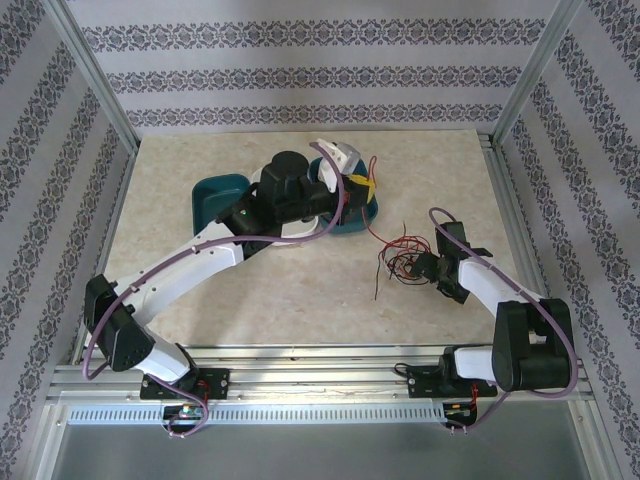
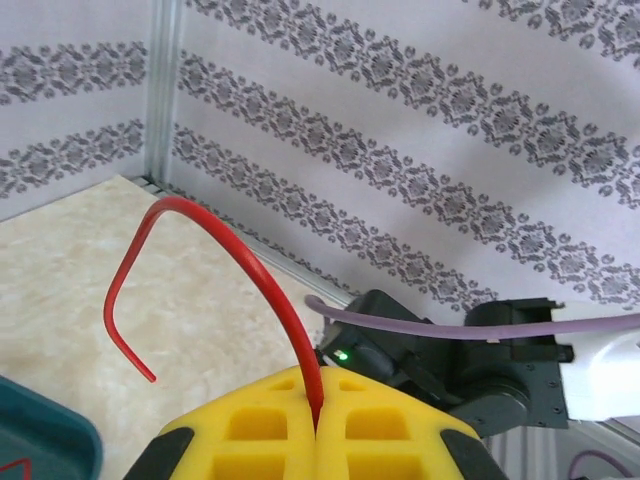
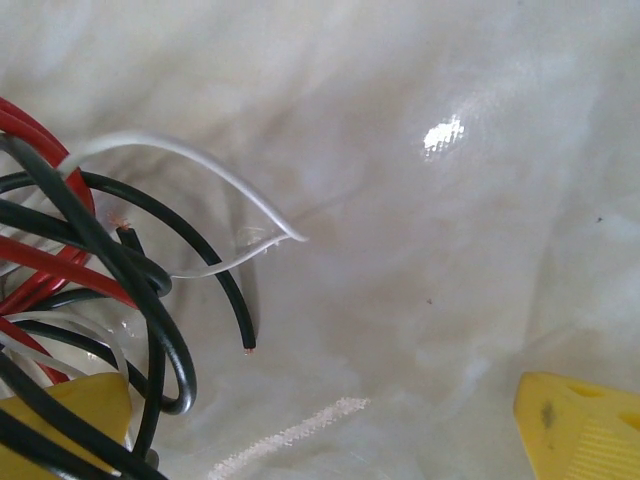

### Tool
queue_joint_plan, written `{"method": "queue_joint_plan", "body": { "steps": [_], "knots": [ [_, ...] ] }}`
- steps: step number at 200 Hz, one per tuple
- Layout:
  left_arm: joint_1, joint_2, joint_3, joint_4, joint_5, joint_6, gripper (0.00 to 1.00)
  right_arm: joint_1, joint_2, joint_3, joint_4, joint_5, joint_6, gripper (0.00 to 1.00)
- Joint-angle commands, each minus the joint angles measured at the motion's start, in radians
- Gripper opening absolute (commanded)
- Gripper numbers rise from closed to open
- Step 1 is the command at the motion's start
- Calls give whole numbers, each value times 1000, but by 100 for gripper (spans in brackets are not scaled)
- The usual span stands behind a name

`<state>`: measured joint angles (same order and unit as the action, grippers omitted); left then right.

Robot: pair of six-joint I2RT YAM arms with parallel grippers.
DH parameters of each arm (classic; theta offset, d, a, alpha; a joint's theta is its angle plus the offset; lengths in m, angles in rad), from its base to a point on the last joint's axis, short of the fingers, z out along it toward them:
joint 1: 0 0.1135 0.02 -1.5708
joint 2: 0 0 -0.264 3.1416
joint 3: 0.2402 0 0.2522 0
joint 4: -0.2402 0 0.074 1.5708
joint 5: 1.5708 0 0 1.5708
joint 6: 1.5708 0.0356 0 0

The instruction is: Untangle the cables

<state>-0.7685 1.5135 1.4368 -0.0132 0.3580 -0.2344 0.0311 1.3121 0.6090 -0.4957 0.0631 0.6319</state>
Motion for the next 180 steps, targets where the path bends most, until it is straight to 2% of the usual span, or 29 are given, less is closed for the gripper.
{"method": "queue_joint_plan", "body": {
  "steps": [1,94,180],
  "knots": [
    [36,-16,-24,21,-52,26,2,13,-6,25,1,12,11,98],
    [129,80,23,-3,-96,22,0,13,-68,47,-18,-5,3,98],
    [165,217,162,-72,-203,147,0,13,-77,67,-30,-14,5,98]
  ]
}}
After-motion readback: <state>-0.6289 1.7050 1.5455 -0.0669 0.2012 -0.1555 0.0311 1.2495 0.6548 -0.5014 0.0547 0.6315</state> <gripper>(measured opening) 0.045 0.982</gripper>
